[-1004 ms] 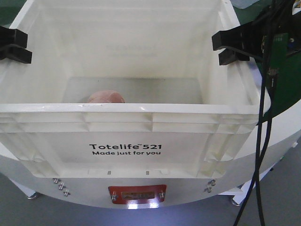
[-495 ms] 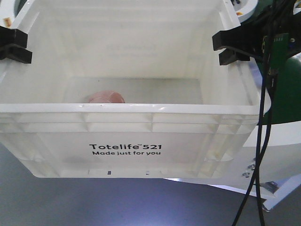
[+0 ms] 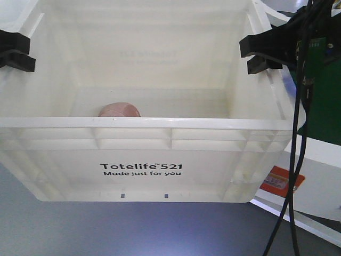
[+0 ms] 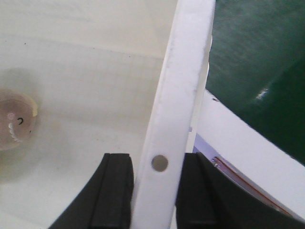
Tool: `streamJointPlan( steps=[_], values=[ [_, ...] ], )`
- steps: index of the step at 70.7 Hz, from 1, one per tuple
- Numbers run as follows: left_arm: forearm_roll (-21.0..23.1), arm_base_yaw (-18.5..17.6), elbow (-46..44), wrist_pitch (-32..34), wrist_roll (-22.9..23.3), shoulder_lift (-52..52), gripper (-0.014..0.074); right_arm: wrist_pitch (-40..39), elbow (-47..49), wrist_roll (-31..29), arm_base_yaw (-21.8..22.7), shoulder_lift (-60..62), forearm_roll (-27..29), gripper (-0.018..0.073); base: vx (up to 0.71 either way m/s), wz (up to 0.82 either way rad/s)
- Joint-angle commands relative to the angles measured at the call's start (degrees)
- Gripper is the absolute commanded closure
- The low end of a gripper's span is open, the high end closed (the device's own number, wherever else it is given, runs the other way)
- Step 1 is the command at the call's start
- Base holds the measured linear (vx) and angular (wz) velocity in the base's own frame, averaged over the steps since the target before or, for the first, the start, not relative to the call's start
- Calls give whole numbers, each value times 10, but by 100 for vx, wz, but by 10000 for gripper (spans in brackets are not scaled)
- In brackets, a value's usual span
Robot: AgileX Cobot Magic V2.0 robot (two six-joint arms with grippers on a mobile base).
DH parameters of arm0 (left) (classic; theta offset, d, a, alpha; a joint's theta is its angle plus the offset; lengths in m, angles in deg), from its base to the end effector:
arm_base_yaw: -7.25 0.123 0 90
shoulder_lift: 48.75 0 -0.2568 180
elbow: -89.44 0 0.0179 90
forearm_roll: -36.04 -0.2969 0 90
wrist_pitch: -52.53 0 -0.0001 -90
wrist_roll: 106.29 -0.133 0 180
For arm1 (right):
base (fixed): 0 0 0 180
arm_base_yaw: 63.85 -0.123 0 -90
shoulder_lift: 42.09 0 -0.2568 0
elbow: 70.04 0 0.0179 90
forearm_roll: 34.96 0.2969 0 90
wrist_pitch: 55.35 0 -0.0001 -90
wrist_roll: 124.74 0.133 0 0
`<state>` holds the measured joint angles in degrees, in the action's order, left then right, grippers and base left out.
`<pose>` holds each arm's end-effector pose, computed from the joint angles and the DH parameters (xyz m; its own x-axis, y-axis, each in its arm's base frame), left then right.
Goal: Place moving items into box and shelve
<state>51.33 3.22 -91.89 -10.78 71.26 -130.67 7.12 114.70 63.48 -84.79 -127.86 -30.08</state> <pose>0.3285 -0.0546 0.3401 -0.8114 -0.0201 -0.5841 0.1456 0.9609 -0.2354 0.3238 0.1346 0.3365 -0.8099 -0.1157 -0.5751 -0.2553 0.9522 0.1680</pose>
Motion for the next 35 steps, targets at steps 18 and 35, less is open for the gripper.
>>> streamJointPlan(
  steps=[18,35],
  values=[
    [24,-3,-27,58,-14,23,613,-68,25,-16,1,24,10,571,-13,51],
    [24,-3,-27,58,-14,23,613,-68,25,-16,1,24,10,571,-10,45]
  ],
)
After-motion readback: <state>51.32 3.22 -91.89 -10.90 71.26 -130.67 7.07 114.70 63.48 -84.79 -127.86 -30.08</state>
